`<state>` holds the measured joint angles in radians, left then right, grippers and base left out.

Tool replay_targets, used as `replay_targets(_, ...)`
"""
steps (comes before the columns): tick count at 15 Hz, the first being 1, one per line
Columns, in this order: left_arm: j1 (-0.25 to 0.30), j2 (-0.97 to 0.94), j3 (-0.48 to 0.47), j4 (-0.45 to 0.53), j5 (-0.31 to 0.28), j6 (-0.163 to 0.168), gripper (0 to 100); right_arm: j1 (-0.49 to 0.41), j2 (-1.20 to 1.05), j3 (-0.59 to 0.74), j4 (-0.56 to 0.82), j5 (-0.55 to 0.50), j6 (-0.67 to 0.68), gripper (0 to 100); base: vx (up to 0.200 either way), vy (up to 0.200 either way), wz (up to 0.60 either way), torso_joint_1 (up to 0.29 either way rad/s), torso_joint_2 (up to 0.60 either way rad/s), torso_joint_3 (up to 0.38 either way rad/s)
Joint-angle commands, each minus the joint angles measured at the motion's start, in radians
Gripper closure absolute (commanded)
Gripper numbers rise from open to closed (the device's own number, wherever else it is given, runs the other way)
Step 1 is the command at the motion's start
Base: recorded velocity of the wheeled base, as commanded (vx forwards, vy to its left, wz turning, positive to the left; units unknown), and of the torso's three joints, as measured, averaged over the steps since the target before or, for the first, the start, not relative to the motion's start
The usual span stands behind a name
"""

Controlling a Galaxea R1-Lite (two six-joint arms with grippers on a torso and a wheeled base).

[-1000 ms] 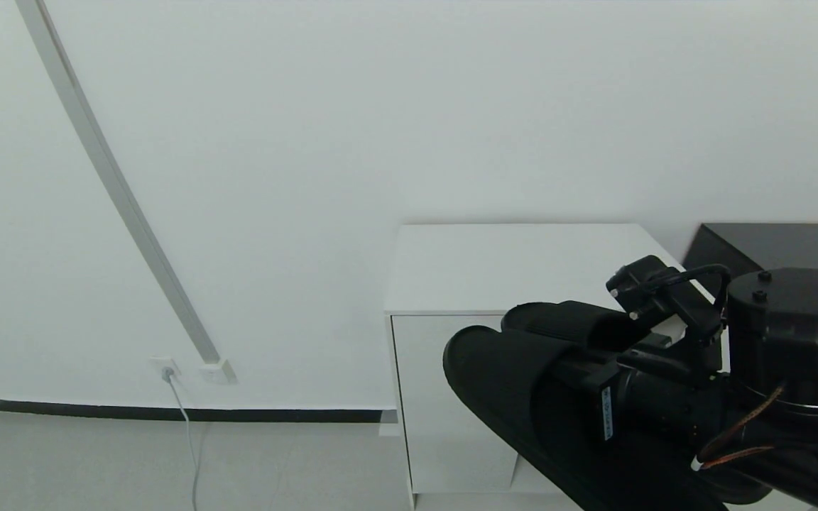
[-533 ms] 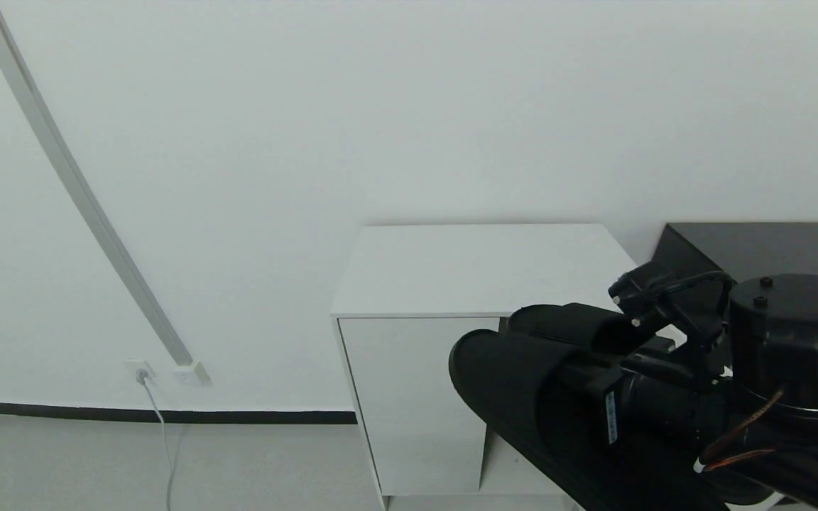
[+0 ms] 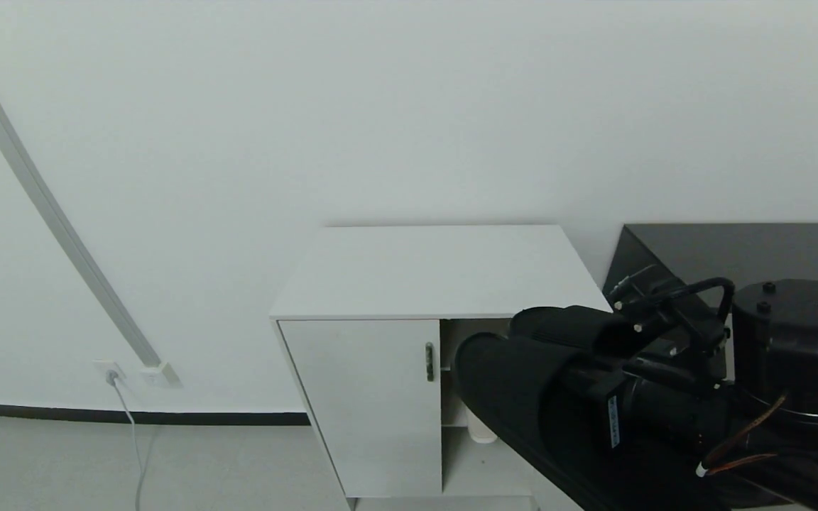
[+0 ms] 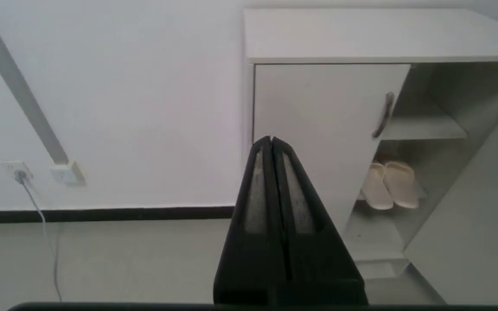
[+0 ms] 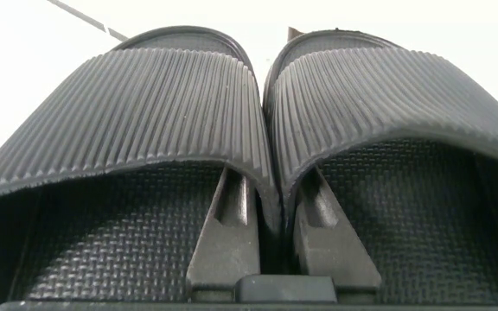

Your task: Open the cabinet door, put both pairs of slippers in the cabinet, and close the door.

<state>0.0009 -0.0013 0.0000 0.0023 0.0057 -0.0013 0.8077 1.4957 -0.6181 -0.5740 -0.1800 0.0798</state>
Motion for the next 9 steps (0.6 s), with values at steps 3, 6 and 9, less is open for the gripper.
replay_targets(3, 0.001, 0.001, 0.0, -0.001, 0.002, -0.002, 100, 0.001, -0.002, 0.008, -0.003, 0.002, -0.002, 100, 0.0, 0.0, 0.0, 0.0, 0.0, 0.0)
replay_targets(6, 0.001, 0.001, 0.0, -0.001, 0.0, -0.002, 100, 0.002, 0.001, 0.015, -0.02, 0.002, -0.002, 100, 0.0, 0.0, 0.0, 0.0, 0.0, 0.0)
replay_targets(9, 0.001, 0.001, 0.0, -0.001, 0.002, -0.002, 100, 0.002, 0.008, 0.02, -0.033, 0.004, -0.002, 100, 0.0, 0.0, 0.0, 0.0, 0.0, 0.0)
